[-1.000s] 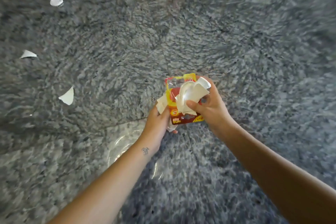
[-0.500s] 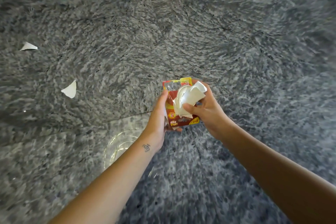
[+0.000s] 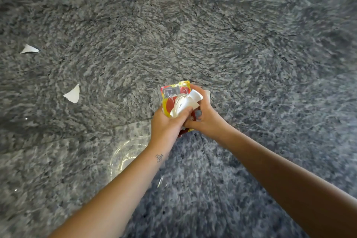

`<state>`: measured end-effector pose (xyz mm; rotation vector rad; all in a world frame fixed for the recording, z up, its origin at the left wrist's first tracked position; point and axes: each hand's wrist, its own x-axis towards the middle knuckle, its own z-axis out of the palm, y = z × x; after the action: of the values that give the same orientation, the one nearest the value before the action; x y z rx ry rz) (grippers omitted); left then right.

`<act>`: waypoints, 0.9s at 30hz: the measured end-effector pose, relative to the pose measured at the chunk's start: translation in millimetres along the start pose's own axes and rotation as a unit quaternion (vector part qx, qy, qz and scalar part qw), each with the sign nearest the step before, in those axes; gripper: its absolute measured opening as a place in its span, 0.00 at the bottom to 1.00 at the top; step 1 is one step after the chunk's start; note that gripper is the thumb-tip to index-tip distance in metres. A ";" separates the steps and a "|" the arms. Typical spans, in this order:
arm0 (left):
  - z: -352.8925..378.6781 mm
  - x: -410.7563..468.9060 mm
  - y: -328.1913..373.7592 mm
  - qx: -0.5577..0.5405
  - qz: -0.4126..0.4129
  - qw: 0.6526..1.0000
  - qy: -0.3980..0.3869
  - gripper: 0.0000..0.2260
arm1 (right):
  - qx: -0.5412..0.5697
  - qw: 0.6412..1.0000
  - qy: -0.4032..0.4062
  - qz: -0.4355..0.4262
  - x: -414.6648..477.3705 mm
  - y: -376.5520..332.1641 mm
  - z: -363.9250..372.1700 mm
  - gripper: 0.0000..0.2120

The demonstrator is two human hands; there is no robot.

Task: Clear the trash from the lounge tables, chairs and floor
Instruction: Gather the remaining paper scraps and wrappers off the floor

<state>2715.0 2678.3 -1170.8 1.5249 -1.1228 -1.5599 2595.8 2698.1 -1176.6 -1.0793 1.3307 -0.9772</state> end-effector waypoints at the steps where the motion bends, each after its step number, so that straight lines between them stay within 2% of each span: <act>1: -2.7 2.0 -0.9 0.026 0.015 1.000 0.008 0.06 | -0.042 0.999 -0.004 0.003 1.9 0.9 -1.9 0.41; 3: -10.6 8.3 -0.5 0.110 0.068 0.991 0.037 0.05 | -0.133 0.991 -0.016 -0.002 8.1 2.3 -8.1 0.42; 5: -20.3 14.7 1.0 0.206 0.127 0.968 0.059 0.06 | -0.186 0.982 0.009 -0.004 17.9 3.9 -18.1 0.40; 7: -30.0 19.2 1.0 0.316 0.207 0.923 0.072 0.09 | -0.258 0.962 0.085 0.010 30.4 8.0 -31.1 0.33; 9: -36.4 20.9 1.4 0.404 0.271 0.870 0.082 0.11 | -0.356 0.925 0.132 0.031 42.7 15.5 -43.3 0.29; 16: -42.0 15.8 -4.0 0.531 0.350 0.769 0.067 0.17 | -0.518 0.849 0.090 0.054 64.9 32.7 -50.5 0.31; 20: -45.4 12.8 -7.5 0.529 0.357 0.768 0.054 0.20 | -0.537 0.837 0.098 0.042 65.9 33.9 -49.4 0.25; 22: -47.8 11.9 -8.2 0.519 0.361 0.774 0.051 0.21 | -0.511 0.849 0.118 0.054 64.6 34.5 -47.6 0.25; 25: -50.6 9.9 -9.4 0.497 0.353 0.791 0.048 0.22 | -0.457 0.872 0.159 0.080 61.6 33.3 -48.6 0.27; 27: -53.8 8.3 -9.4 0.473 0.340 0.811 0.055 0.22 | -0.460 0.866 0.167 0.102 61.2 32.0 -49.6 0.26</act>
<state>2768.5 2668.0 -1179.8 1.4369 -2.2436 -0.3719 2546.0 2644.7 -1220.0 -1.4489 2.2619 -0.3289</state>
